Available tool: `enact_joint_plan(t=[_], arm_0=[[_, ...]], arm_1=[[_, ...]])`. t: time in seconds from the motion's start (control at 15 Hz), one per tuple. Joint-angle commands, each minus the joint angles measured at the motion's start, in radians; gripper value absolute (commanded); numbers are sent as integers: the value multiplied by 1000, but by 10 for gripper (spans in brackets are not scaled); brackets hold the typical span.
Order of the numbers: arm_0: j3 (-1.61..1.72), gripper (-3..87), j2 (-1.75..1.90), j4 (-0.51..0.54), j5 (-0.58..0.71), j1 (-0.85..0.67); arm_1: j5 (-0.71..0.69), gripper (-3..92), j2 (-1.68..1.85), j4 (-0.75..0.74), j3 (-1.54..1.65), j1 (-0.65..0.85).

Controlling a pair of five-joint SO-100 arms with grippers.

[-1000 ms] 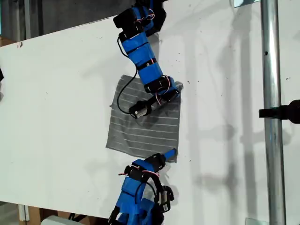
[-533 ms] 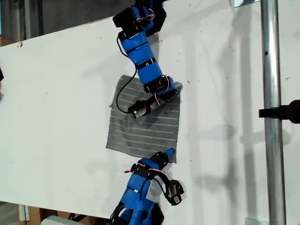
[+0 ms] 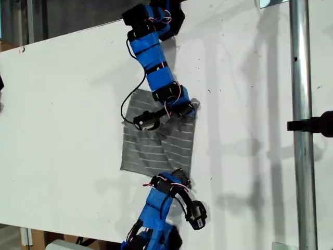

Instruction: Grasp corners of a towel and fold twice.

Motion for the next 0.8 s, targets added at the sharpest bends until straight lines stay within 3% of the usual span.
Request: enact_joint_plan(t=[0.0, 0.2, 0.33, 0.53, 0.6, 0.73], arm_0=[[-109, -29, 155, 92, 67, 41], [-87, -29, 258, 94, 147, 83], [-66, -29, 308, 89, 146, 32], [34, -29, 476, 57, 227, -282], [71, -29, 503, 28, 291, -394], [107, -29, 499, -44, 416, -575]], arm_1=[[-51, -2, 127, -6, -83, -71], [-127, -2, 158, -103, -98, -150], [-155, -2, 172, -69, -126, -124], [-155, -2, 330, 61, 21, 89], [-169, -2, 360, 150, 52, 170], [-222, -2, 440, 190, 167, 327]])
